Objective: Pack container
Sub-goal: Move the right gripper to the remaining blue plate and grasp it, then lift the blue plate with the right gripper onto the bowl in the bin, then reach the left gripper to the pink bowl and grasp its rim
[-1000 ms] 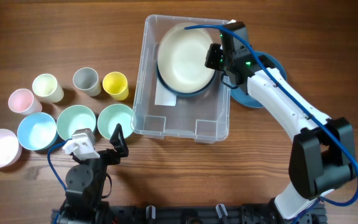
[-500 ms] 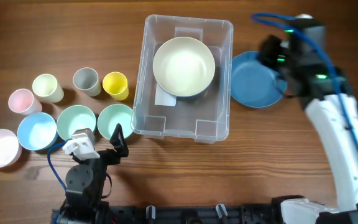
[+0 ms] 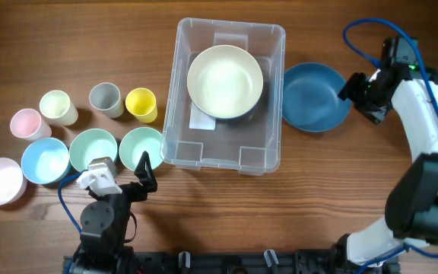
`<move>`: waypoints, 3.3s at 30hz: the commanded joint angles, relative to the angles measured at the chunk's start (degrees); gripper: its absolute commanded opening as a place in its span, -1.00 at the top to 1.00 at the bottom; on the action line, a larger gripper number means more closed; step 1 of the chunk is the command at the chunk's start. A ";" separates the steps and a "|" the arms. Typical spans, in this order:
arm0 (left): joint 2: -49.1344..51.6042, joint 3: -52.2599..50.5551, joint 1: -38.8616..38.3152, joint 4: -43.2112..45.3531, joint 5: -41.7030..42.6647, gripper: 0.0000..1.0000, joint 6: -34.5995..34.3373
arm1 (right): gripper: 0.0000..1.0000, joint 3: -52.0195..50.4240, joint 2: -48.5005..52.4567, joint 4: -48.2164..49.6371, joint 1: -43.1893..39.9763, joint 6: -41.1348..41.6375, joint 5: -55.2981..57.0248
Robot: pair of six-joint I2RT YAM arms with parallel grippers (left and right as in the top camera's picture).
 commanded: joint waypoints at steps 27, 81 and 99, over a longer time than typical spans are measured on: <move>-0.31 -0.22 0.31 0.17 -0.55 -0.99 -0.13 | 0.91 0.37 0.42 -3.54 -0.09 5.35 2.45; -0.31 -0.22 0.31 0.17 -0.55 -1.00 -0.13 | -0.99 9.29 -15.39 -3.06 -11.50 13.00 3.85; 5.29 16.98 0.39 -10.05 -16.04 -1.00 -10.10 | -1.00 9.29 -15.37 -3.34 -11.69 13.00 3.87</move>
